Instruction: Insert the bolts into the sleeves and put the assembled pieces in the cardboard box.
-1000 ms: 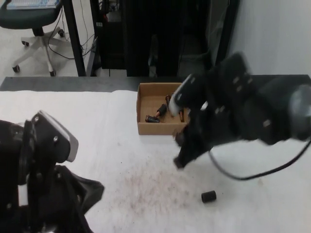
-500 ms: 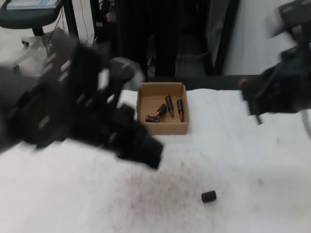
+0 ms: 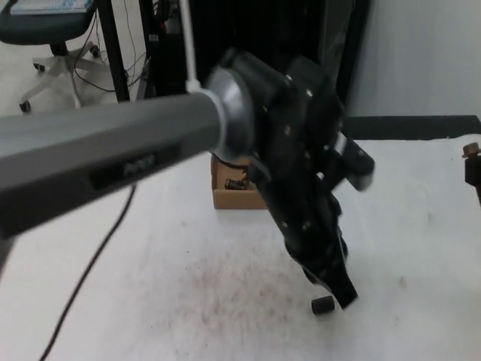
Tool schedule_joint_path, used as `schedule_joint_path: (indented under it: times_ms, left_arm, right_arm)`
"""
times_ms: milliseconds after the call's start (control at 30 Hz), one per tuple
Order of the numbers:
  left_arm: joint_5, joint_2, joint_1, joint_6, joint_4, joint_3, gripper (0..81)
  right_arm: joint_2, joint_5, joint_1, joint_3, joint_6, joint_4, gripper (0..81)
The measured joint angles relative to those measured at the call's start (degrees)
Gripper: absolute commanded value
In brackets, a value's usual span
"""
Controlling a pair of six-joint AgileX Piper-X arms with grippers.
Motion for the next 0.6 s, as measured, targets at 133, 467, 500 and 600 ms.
schedule_joint_path:
  times_ms: [133, 467, 500, 600]
  left_arm:
    - [-3.93, 1.84, -1.24, 0.13, -0.52, -0.1, 38.2]
    - [-10.22, 5.59, -1.36, 7.86, -0.55, -1.0, 38.2]
    - [-10.6, 5.91, -1.34, 8.36, -0.71, -1.2, 38.2]
    - [-11.08, 7.2, -1.34, 9.04, -0.71, -2.08, 38.2]
  right_arm:
    - [-0.09, 0.0, -0.35, 0.06, 0.0, -0.01, 0.8]
    - [-0.09, -3.09, -0.35, 0.06, 0.95, -0.01, 0.8]
    - [-0.09, -3.08, -0.35, 0.06, 1.07, -0.01, 0.8]
    - [-0.09, -3.12, -0.35, 0.06, 1.29, -0.01, 0.8]
